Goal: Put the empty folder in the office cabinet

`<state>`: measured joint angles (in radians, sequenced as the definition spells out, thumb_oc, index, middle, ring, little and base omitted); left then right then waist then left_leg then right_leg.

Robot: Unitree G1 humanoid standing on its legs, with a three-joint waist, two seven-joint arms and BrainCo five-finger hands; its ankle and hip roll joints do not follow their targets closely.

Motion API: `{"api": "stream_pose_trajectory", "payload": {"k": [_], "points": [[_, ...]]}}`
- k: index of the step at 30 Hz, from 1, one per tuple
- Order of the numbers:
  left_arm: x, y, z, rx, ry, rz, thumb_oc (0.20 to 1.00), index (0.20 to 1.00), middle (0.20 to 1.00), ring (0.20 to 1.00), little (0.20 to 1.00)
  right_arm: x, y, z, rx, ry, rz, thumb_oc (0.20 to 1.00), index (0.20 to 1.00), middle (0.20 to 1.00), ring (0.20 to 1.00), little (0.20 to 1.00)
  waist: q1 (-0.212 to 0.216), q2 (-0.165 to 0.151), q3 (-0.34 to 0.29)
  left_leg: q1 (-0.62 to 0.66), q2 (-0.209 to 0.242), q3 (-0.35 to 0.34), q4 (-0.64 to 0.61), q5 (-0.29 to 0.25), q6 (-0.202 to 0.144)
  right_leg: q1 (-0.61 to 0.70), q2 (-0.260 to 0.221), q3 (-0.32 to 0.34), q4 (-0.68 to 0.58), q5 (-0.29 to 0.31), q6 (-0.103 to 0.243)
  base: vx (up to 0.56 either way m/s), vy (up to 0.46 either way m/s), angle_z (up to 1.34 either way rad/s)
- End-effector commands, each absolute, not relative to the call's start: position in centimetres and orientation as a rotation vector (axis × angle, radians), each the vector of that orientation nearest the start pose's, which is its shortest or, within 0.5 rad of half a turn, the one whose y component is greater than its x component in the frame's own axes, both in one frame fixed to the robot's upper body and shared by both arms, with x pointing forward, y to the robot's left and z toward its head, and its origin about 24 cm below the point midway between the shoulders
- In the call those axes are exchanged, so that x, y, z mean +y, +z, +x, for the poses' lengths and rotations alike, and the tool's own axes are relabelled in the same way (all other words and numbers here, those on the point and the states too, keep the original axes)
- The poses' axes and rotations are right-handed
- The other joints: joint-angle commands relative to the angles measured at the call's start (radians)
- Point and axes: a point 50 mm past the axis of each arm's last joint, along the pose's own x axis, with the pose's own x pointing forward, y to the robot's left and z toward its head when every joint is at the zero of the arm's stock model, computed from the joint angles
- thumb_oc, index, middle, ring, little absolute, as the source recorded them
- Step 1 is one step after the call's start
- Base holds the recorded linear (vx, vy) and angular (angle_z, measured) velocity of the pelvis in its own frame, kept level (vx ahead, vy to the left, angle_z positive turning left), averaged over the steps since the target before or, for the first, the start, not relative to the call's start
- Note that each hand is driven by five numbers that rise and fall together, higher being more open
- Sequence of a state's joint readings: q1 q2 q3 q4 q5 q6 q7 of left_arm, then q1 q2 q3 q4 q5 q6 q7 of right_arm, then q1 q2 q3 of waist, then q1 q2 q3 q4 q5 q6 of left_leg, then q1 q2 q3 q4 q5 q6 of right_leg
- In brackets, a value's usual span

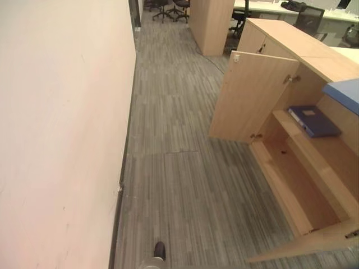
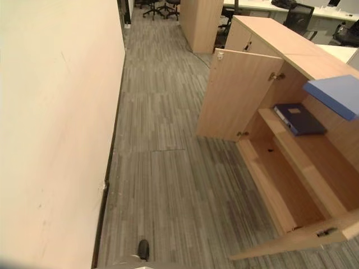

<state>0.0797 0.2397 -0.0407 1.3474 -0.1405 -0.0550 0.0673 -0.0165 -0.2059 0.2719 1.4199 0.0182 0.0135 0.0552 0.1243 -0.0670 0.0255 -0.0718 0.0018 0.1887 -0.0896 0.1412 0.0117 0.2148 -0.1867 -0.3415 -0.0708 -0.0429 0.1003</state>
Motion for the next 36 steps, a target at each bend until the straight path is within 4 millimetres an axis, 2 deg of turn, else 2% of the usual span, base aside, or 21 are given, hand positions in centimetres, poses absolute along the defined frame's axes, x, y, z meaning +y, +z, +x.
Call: {"api": "stream_pose_trajectory", "payload": {"k": [1,4,6,7,8,9,10,12,15,17,19,20,22,24,27,28,30,32,33,35,36], "points": [[24.4,-16.8,3.4,1.358,0.225,0.206,1.0,1.0,1.0,1.0,1.0,-22.7,-17.0,6.7,1.428,0.126,-0.344,1.0,1.0,1.0,1.0,1.0,0.057,0.017,-0.01,-0.056,-0.012,-0.062,0.002,-0.028,-0.031,0.034,-0.063,-0.011,0.074,0.025,0.091,0.2,0.251,-0.03],[24.3,-16.8,4.5,1.33,0.177,0.24,1.0,1.0,1.0,1.0,1.0,-22.3,-16.8,8.2,1.376,0.147,-0.35,1.0,1.0,1.0,1.0,1.0,0.058,0.014,-0.023,-0.018,-0.084,-0.07,0.002,-0.072,0.005,0.004,-0.16,-0.03,0.209,0.108,0.119,0.19,0.292,0.01],[24.2,-16.8,4.8,1.327,0.15,0.256,1.0,1.0,1.0,1.0,1.0,-22.0,-16.6,9.3,1.34,0.162,-0.355,1.0,1.0,1.0,1.0,1.0,0.046,0.023,-0.01,0.02,-0.133,-0.084,0.002,-0.103,0.04,-0.046,-0.233,-0.021,0.379,0.218,0.108,0.2,0.339,0.15],[24.2,-16.8,4.6,1.336,0.139,0.266,1.0,1.0,1.0,1.0,1.0,-21.8,-16.5,9.8,1.316,0.168,-0.358,1.0,1.0,1.0,1.0,1.0,0.04,0.023,0.001,0.05,-0.158,-0.094,0.002,-0.14,0.049,-0.059,-0.268,-0.01,0.462,0.234,0.11,0.21,0.323,0.25],[24.2,-16.8,4.5,1.345,0.132,0.272,1.0,1.0,1.0,1.0,1.0,-21.4,-16.4,10.5,1.287,0.18,-0.355,1.0,1.0,1.0,1.0,1.0,0.038,0.028,0.009,0.069,-0.165,-0.091,0.002,-0.157,0.057,-0.078,-0.295,-0.031,0.514,0.256,0.107,0.28,0.35,0.31],[24.1,-16.9,4.1,1.363,0.127,0.271,1.0,1.0,1.0,1.0,1.0,-20.5,-16.2,11.6,1.235,0.196,-0.342,1.0,1.0,1.0,1.0,1.0,0.031,0.042,0.025,0.104,-0.161,-0.072,0.002,-0.184,0.066,-0.123,-0.333,-0.093,0.568,0.281,0.11,0.16,0.242,0.22],[24.1,-16.9,4.1,1.363,0.127,0.271,1.0,1.0,1.0,1.0,1.0,-20.5,-16.2,11.6,1.235,0.196,-0.342,1.0,1.0,1.0,1.0,1.0,0.031,0.041,0.027,0.106,-0.162,-0.072,0.002,-0.185,0.067,-0.123,-0.335,-0.091,0.57,0.28,0.111,0.19,0.181,0.01],[23.5,-17.0,4.0,1.361,0.101,0.267,1.0,1.0,1.0,1.0,1.0,-19.8,-15.7,13.4,1.168,0.239,-0.367,1.0,1.0,1.0,1.0,1.0,-0.001,0.082,0.065,0.147,-0.112,-0.07,0.002,-0.183,0.062,-0.233,-0.244,-0.115,0.55,0.189,0.072,0.16,-0.003,-0.24],[22.9,-17.2,3.6,1.374,0.056,0.268,1.0,1.0,1.0,1.0,1.0,-20.3,-15.4,14.1,1.154,0.211,-0.368,1.0,1.0,1.0,1.0,1.0,-0.03,0.098,0.105,0.203,-0.094,-0.069,0.002,-0.206,0.05,-0.33,-0.131,-0.137,0.414,0.177,0.069,0.16,-0.076,-0.13],[23.0,-17.2,3.2,1.39,0.047,0.275,1.0,1.0,1.0,1.0,1.0,-20.7,-15.5,13.8,1.167,0.151,-0.322,1.0,1.0,1.0,1.0,1.0,-0.053,0.078,0.123,0.253,-0.09,-0.075,0.002,-0.24,0.029,-0.353,-0.026,-0.159,0.197,0.226,0.085,0.26,-0.181,-0.26],[23.2,-17.2,3.2,1.394,0.048,0.277,1.0,1.0,1.0,1.0,1.0,-20.9,-15.6,13.6,1.175,0.123,-0.299,1.0,1.0,1.0,1.0,1.0,-0.059,0.073,0.122,0.265,-0.088,-0.077,0.002,-0.251,0.024,-0.36,-0.008,-0.16,0.155,0.236,0.087,0.22,-0.137,0.0],[23.3,-17.2,3.0,1.403,0.052,0.276,1.0,1.0,1.0,1.0,1.0,-21.3,-15.8,12.8,1.198,0.068,-0.245,1.0,1.0,1.0,1.0,1.0,-0.062,0.065,0.11,0.279,-0.083,-0.077,0.002,-0.274,0.017,-0.336,0.006,-0.184,0.088,0.228,0.081,0.16,-0.105,0.19],[23.3,-17.2,2.7,1.414,0.059,0.273,1.0,1.0,1.0,1.0,1.0,-21.5,-15.9,12.2,1.212,0.043,-0.231,1.0,1.0,1.0,1.0,1.0,-0.06,0.061,0.099,0.282,-0.08,-0.067,0.002,-0.286,0.016,-0.308,0.009,-0.212,0.063,0.226,0.074,0.26,-0.135,0.31],[23.3,-17.3,1.9,1.44,0.092,0.249,1.0,1.0,1.0,1.0,1.0,-22.1,-16.1,11.3,1.241,-0.001,-0.209,1.0,1.0,1.0,1.0,1.0,-0.061,0.069,0.064,0.307,-0.046,-0.057,0.002,-0.297,0.004,-0.291,0.033,-0.213,0.071,0.193,0.054,0.38,-0.173,0.02],[23.6,-17.2,2.1,1.432,0.135,0.233,1.0,1.0,1.0,1.0,1.0,-22.4,-16.1,10.9,1.252,-0.024,-0.209,1.0,1.0,1.0,1.0,1.0,-0.061,0.068,0.053,0.328,-0.004,-0.039,0.028,-0.312,-0.017,-0.267,0.06,-0.2,0.083,0.15,0.033,0.25,-0.184,-0.11],[23.7,-17.2,2.3,1.425,0.146,0.23,1.0,1.0,1.0,1.0,1.0,-22.5,-16.2,10.7,1.256,-0.034,-0.201,1.0,1.0,1.0,1.0,1.0,-0.064,0.063,0.051,0.319,0.015,-0.027,0.074,-0.323,-0.031,-0.256,0.068,-0.196,0.087,0.133,0.024,0.22,-0.218,-0.08],[23.8,-17.1,2.8,1.405,0.168,0.217,1.0,1.0,1.0,1.0,1.0,-22.6,-16.2,10.6,1.257,-0.046,-0.198,1.0,1.0,1.0,1.0,1.0,-0.07,0.048,0.056,0.289,0.071,0.003,0.212,-0.302,-0.069,-0.226,0.087,-0.188,0.085,0.11,0.004,0.22,-0.263,-0.07],[24.1,-17.0,3.5,1.379,0.185,0.213,1.0,1.0,1.0,1.0,1.0,-22.7,-16.1,10.8,1.255,-0.035,-0.216,1.0,1.0,1.0,1.0,1.0,-0.069,0.031,0.068,0.21,0.13,0.022,0.428,-0.243,-0.092,-0.187,0.11,-0.179,0.07,0.085,-0.027,0.17,-0.312,-0.12],[24.1,-16.9,4.1,1.357,0.185,0.219,1.0,1.0,1.0,1.0,1.0,-22.8,-16.1,10.7,1.263,-0.022,-0.238,1.0,1.0,1.0,1.0,1.0,-0.061,0.021,0.08,0.161,0.151,0.017,0.569,-0.189,-0.096,-0.168,0.123,-0.17,0.065,0.068,-0.048,0.16,-0.344,-0.28],[24.0,-16.8,5.1,1.323,0.185,0.221,1.0,1.0,1.0,1.0,1.0,-23.2,-16.1,10.5,1.27,-0.031,-0.253,1.0,1.0,1.0,1.0,1.0,-0.045,0.011,0.104,0.062,0.182,0.005,0.786,-0.138,-0.1,-0.136,0.144,-0.16,0.056,0.035,-0.083,0.13,-0.272,-0.33],[23.8,-16.8,5.4,1.309,0.185,0.212,1.0,1.0,1.0,1.0,1.0,-23.5,-16.1,10.2,1.28,-0.036,-0.263,1.0,1.0,1.0,1.0,1.0,-0.04,0.005,0.111,0.028,0.201,0.013,0.805,-0.118,-0.095,-0.121,0.148,-0.156,0.05,0.025,-0.088,0.12,-0.165,-0.41]]}}
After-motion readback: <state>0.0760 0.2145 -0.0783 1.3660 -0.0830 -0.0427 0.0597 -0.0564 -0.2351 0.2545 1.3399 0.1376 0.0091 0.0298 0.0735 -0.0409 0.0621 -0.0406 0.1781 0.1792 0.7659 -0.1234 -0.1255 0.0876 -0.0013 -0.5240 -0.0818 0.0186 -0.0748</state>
